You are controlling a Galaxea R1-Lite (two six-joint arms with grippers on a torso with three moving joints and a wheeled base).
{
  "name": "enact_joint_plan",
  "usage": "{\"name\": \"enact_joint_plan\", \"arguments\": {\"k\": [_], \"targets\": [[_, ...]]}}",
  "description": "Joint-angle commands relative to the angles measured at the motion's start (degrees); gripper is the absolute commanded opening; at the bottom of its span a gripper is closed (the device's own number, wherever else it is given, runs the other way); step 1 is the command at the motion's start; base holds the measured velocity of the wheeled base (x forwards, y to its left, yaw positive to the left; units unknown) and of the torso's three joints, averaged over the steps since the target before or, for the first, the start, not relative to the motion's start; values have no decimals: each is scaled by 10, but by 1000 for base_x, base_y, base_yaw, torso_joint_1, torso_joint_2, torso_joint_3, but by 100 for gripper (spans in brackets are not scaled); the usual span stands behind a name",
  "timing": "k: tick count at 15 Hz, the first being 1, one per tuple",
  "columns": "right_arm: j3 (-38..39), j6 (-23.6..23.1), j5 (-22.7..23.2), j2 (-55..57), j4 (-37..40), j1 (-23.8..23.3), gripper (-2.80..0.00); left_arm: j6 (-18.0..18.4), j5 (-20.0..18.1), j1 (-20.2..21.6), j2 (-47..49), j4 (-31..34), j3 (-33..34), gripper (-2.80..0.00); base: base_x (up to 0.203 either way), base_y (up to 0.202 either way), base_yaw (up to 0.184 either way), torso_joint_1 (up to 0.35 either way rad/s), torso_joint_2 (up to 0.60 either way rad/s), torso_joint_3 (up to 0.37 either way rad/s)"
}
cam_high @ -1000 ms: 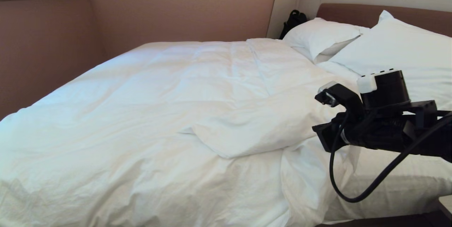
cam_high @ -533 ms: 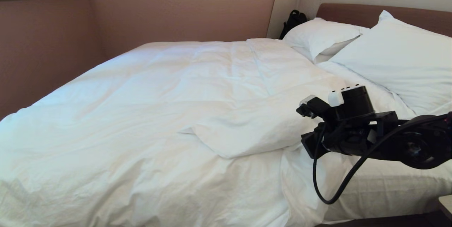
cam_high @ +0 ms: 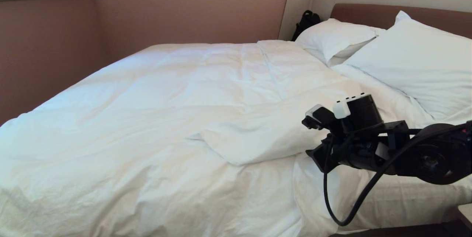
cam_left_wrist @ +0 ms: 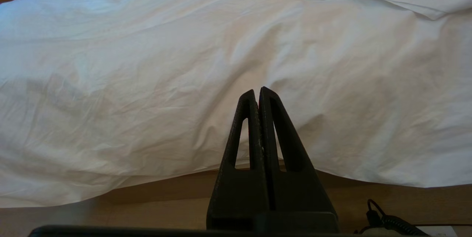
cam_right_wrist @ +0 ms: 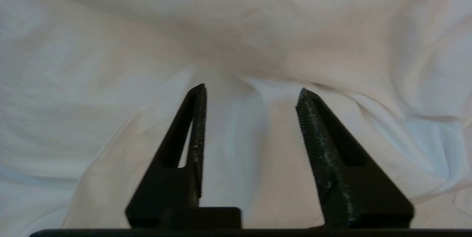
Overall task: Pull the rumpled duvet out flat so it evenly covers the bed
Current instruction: Flatten the corners of the folded blanket
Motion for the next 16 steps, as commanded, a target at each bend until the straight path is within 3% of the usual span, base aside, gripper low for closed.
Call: {"name": "enact_joint_plan", "arguments": {"k": [1,4,8,13,16], "targets": [[-3,5,-52,-5,31,25,0,0,0,0,0,0,0,-280,0,0,0,0,0,0],[-12,30,-57,3,41,43,0,0,0,0,0,0,0,-280,0,0,0,0,0,0],[-79,134,-75,50,113,74,0,0,0,0,0,0,0,-280,0,0,0,0,0,0],[-89,140,-193,121,123,76,0,0,0,0,0,0,0,-280,0,0,0,0,0,0],[-93,142,-233,130,123,76,0,0,0,0,0,0,0,-280,0,0,0,0,0,0]]}}
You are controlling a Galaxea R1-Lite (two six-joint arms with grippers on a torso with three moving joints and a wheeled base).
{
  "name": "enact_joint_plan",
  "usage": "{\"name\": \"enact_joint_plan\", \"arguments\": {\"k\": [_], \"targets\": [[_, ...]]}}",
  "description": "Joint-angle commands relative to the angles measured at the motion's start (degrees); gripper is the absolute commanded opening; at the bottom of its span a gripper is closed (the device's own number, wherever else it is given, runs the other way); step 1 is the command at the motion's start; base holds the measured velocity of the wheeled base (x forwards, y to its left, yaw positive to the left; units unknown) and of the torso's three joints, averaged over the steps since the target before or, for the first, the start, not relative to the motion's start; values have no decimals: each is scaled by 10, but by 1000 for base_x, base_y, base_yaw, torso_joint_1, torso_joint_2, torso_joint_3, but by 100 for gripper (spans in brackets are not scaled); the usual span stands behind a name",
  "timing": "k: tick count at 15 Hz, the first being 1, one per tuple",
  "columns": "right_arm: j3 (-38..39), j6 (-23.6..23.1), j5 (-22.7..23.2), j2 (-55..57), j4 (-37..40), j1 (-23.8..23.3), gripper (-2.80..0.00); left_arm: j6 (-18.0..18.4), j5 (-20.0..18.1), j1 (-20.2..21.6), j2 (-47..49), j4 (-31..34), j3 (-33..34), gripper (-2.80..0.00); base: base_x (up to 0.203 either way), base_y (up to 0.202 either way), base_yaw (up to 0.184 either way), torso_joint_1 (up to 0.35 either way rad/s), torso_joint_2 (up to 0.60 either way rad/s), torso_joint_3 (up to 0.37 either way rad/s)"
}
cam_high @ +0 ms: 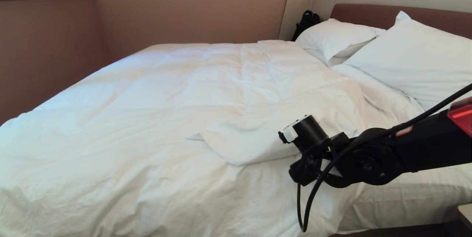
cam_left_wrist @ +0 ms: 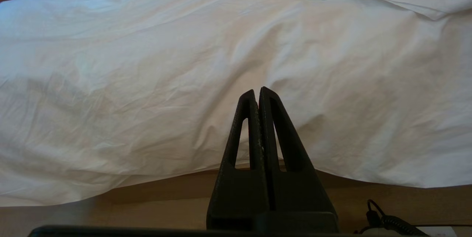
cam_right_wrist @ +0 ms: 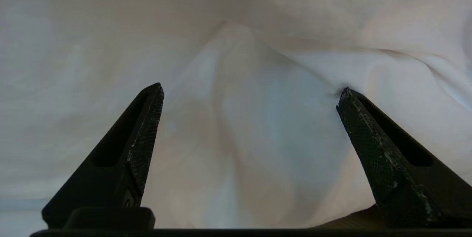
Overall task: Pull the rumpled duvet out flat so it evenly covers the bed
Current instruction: Flatten the corners of the folded blanket
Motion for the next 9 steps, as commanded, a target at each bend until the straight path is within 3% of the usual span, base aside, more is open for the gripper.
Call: {"name": "enact_joint_plan", "arguments": {"k": [1,9], "targets": [[-1,3,-77,21,-1,-1,0,0,0,0,0,0,0,-280,0,0,0,0,0,0],[3,-4,-93,39,-73,0,0,0,0,0,0,0,0,-280,0,0,0,0,0,0]]}}
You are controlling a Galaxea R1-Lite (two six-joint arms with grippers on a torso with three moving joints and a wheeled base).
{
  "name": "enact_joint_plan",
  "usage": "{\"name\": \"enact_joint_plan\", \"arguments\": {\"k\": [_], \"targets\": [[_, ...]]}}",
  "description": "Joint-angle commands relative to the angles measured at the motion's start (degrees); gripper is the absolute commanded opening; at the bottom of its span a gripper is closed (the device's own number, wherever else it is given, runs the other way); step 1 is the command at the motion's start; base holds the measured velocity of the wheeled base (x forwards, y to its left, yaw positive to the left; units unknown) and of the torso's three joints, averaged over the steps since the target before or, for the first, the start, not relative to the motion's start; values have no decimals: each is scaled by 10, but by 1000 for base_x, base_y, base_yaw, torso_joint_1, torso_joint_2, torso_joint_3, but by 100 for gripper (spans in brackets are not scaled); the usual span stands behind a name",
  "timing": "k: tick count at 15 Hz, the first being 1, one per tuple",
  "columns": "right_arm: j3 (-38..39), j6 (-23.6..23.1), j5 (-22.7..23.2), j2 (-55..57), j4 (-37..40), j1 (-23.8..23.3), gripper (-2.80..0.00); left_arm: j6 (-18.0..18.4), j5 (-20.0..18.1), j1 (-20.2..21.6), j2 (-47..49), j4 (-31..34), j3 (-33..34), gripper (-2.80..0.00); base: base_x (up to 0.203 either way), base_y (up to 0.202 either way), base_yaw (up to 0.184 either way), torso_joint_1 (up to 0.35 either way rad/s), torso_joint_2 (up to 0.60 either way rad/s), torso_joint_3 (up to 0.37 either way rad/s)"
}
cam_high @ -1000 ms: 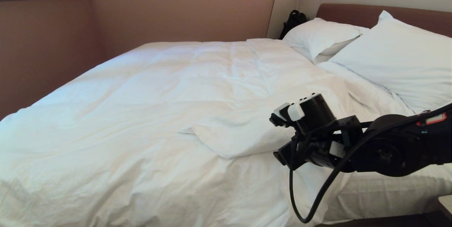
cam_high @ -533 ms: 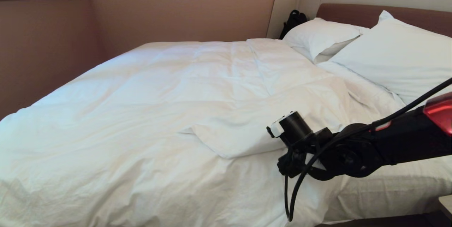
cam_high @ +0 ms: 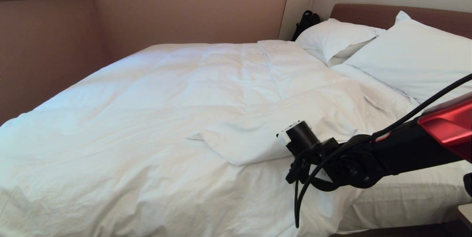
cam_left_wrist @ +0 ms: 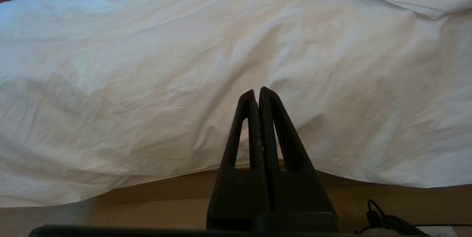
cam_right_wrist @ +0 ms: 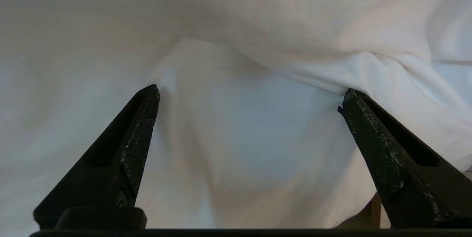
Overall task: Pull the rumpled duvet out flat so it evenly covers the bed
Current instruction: Flatten the corners of the folded blanket
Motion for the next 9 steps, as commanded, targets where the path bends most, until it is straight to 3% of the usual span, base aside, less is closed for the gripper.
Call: {"name": "enact_joint_plan", "arguments": {"k": [1,6,9], "targets": [[3,-6,-4,4,-43,0,0,0,0,0,0,0,0,-280,0,0,0,0,0,0],[16,-9,-6,-5,-66,13,0,0,0,0,0,0,0,-280,0,0,0,0,0,0],[23,-12,-41,-17,-66,35,0,0,0,0,0,0,0,-280,0,0,0,0,0,0]]}}
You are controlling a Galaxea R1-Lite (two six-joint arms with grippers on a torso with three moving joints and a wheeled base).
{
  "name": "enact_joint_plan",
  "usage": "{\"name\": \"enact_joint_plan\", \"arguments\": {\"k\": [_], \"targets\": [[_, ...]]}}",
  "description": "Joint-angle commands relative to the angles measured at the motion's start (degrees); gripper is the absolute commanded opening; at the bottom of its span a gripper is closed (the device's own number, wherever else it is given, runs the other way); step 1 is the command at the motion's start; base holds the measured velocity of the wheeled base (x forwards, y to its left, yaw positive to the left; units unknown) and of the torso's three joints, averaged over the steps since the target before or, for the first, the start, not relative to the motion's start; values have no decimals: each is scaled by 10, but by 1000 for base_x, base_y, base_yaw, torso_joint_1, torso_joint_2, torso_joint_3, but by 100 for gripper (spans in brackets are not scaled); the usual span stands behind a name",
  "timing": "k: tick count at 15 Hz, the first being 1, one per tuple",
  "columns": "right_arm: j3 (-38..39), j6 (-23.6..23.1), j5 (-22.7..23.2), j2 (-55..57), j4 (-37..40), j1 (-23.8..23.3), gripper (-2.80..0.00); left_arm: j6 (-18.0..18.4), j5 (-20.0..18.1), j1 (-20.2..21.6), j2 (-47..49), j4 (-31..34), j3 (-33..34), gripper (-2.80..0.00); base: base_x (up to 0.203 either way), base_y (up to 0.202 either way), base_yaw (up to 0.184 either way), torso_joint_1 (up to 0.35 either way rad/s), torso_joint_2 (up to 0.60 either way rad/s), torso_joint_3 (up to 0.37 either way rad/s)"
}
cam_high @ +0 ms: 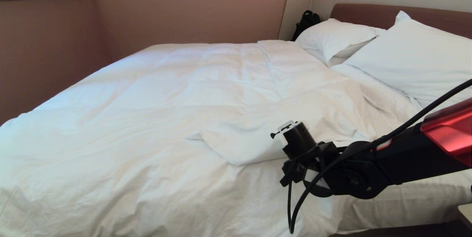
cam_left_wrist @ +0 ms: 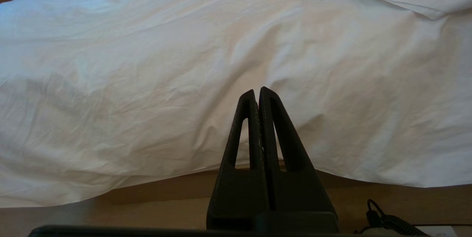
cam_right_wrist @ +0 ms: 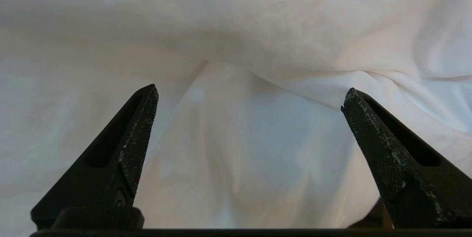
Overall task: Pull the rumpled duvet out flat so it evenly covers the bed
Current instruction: Flatten the corners of the folded blanket
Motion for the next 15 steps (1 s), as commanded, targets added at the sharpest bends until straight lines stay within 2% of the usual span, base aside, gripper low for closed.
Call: {"name": "enact_joint_plan", "arguments": {"k": [1,13,15], "targets": [[2,-3,-28,-7,1,5,0,0,0,0,0,0,0,-280,0,0,0,0,0,0],[-8,-18,-47,40,-5,-19,0,0,0,0,0,0,0,-280,0,0,0,0,0,0],[-3,-32,-48,45,-43,-21,0,0,0,0,0,0,0,-280,0,0,0,0,0,0]]}}
